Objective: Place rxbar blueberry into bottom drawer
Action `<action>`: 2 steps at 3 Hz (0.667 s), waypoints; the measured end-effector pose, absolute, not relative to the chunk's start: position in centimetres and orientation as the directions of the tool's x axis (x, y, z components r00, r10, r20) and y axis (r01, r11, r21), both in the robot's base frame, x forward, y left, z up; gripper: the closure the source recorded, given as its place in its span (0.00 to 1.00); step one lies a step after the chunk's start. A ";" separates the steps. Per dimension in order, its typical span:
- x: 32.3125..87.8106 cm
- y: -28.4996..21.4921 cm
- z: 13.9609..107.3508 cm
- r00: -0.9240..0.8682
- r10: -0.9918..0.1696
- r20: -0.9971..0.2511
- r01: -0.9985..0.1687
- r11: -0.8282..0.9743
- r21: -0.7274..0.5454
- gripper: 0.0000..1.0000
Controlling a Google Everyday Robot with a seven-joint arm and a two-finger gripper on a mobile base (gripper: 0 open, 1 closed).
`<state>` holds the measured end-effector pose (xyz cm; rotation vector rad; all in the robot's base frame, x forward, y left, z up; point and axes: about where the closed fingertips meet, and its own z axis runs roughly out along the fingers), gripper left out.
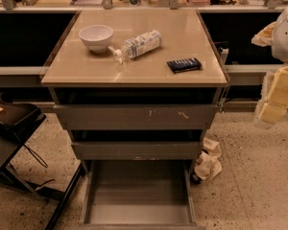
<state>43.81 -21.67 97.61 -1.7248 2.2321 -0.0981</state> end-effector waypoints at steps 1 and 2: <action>43.8 -21.7 97.6 -0.222 -0.953 -0.207 -0.931 0.270 -0.245 0.00; 46.4 -20.9 96.7 -0.226 -0.927 -0.299 -0.936 0.291 -0.195 0.00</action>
Offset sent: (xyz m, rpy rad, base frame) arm 0.0717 0.0202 -0.0251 0.2951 0.0813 0.0012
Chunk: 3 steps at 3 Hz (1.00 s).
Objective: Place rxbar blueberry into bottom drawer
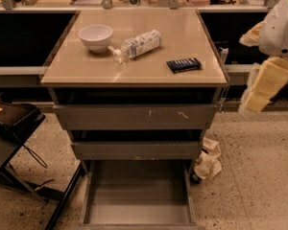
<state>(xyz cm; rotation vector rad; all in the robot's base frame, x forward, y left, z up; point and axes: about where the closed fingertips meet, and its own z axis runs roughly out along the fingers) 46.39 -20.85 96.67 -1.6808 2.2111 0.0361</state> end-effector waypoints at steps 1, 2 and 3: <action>49.8 -20.1 94.9 -0.178 -0.887 -0.426 -0.972 0.225 -0.062 0.00; 55.2 -16.7 93.3 -0.128 -0.829 -0.544 -0.991 0.123 0.046 0.00; 58.8 -14.6 92.8 -0.113 -0.778 -0.618 -0.993 0.110 0.044 0.00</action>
Offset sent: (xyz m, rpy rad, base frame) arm 0.1984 0.0964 0.1753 1.0935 0.3440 0.7628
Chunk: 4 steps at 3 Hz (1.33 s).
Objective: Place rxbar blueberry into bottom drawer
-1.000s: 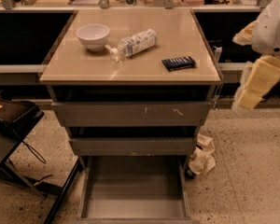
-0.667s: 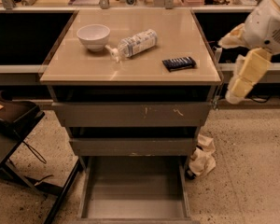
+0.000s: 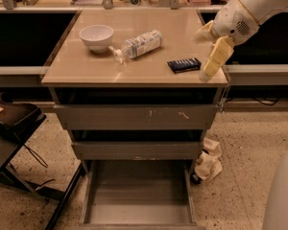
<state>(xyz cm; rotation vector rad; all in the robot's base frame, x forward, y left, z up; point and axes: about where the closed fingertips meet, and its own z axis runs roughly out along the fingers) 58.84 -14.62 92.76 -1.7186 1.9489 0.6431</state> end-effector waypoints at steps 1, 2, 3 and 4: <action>59.5 -15.6 90.3 -0.155 -0.676 -0.720 -0.988 0.113 0.106 0.00; 62.9 -16.9 88.2 -0.169 -0.462 -0.871 -0.984 0.124 0.125 0.00; 64.8 -16.9 87.5 -0.173 -0.376 -0.910 -0.983 0.123 0.136 0.00; 65.4 -16.7 87.7 -0.142 -0.423 -0.895 -0.986 0.138 0.091 0.00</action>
Offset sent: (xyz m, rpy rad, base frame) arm 0.1012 -0.0676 -0.0475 0.7821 -0.0245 -0.0915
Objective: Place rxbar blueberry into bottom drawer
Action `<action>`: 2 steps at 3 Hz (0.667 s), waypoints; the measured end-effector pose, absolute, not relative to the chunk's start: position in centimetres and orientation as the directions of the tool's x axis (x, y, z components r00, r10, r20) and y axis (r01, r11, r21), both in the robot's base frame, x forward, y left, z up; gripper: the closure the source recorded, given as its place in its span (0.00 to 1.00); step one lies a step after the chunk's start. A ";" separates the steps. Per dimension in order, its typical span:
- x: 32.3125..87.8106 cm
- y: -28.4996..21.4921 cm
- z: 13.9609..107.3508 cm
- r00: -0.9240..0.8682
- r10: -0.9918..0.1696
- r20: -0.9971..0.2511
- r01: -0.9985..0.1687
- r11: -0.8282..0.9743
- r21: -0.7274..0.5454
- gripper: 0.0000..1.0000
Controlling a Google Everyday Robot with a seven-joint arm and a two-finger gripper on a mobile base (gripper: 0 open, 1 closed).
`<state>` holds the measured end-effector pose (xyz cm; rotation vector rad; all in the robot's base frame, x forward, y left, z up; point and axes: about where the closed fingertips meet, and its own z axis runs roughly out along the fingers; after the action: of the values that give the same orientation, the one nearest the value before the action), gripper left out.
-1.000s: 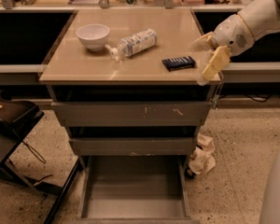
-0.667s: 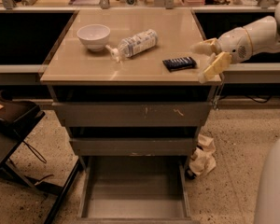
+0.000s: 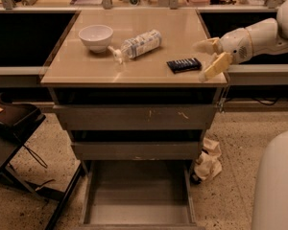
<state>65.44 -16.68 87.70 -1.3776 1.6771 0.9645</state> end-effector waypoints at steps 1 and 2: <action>68.4 -14.8 87.7 -0.040 -0.571 -0.820 -0.984 0.167 -0.068 0.00; 70.9 -15.5 86.6 -0.034 -0.620 -0.784 -0.965 0.224 -0.136 0.00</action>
Offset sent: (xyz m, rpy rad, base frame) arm 0.0202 0.0164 0.0017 -0.1300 -0.0997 -0.0121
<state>70.86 -15.51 86.62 -1.4811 1.7416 0.5756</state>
